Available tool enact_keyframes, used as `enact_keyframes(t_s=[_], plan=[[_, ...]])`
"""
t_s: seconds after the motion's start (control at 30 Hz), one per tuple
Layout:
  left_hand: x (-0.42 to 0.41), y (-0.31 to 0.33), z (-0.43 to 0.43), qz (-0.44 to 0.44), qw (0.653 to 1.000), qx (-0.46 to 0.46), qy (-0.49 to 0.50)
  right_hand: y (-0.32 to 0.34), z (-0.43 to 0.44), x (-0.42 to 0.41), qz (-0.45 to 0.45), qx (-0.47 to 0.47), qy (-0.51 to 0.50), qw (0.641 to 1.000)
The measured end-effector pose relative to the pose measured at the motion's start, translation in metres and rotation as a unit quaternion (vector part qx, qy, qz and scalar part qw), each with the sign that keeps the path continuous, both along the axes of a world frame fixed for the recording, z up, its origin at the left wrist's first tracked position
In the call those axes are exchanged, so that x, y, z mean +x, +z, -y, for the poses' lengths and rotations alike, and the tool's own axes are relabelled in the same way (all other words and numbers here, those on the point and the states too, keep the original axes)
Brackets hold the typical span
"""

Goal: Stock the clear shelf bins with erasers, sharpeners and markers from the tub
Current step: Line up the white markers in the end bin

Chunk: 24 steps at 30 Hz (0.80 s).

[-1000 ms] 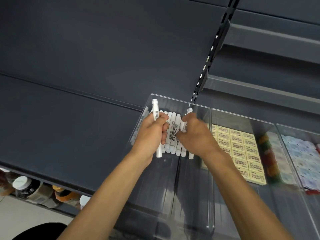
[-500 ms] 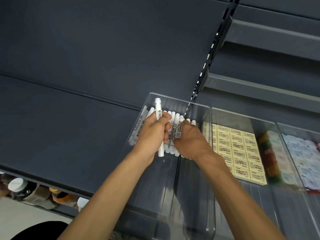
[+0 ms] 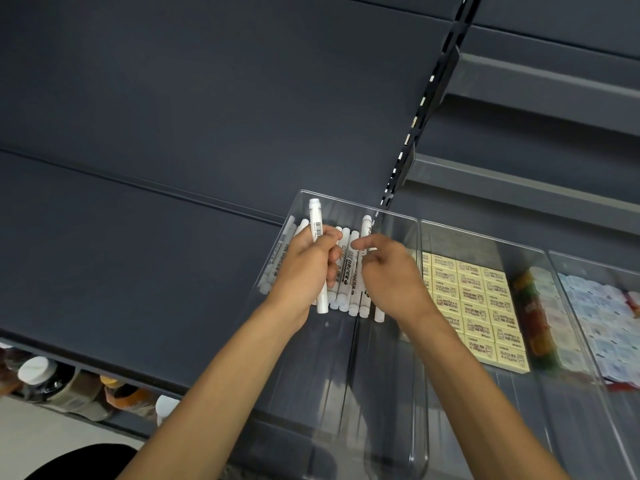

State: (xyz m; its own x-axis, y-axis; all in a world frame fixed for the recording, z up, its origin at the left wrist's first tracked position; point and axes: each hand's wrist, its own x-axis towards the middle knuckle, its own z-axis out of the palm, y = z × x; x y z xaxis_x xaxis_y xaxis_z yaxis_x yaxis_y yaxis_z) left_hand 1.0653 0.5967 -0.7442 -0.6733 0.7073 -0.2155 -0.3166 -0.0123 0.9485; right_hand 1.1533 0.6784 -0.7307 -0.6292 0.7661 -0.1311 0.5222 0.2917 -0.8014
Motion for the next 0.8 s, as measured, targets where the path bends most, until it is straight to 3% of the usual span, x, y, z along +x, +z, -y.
enact_keyframes(t_s=[0.13, 0.23, 0.37, 0.43, 0.57, 0.8], plan=[[0.001, 0.002, 0.000, 0.005, 1.000, 0.013, 0.012, 0.006, 0.001, 0.005, -0.093, -0.045, -0.001, 0.995], [0.002, 0.004, 0.000, 0.005, 1.000, 0.018, 0.019, 0.007, -0.003, 0.008, -0.084, 0.042, -0.001, 0.996], [0.003, 0.004, 0.003, 0.007, 1.000, 0.023, 0.016, 0.006, -0.010, 0.007, 0.018, 0.209, -0.014, 0.978], [0.002, 0.002, 0.003, -0.005, 1.000, 0.021, 0.016, 0.008, -0.013, 0.001, 0.086, 0.246, -0.024, 0.965], [0.000, 0.000, 0.004, -0.016, 1.000, 0.010, 0.018, 0.007, -0.014, -0.013, 0.185, 0.209, -0.015, 0.960], [-0.003, -0.001, 0.003, -0.032, 0.999, -0.019, 0.029, 0.000, -0.017, -0.034, 0.246, 0.183, -0.002, 0.952]])
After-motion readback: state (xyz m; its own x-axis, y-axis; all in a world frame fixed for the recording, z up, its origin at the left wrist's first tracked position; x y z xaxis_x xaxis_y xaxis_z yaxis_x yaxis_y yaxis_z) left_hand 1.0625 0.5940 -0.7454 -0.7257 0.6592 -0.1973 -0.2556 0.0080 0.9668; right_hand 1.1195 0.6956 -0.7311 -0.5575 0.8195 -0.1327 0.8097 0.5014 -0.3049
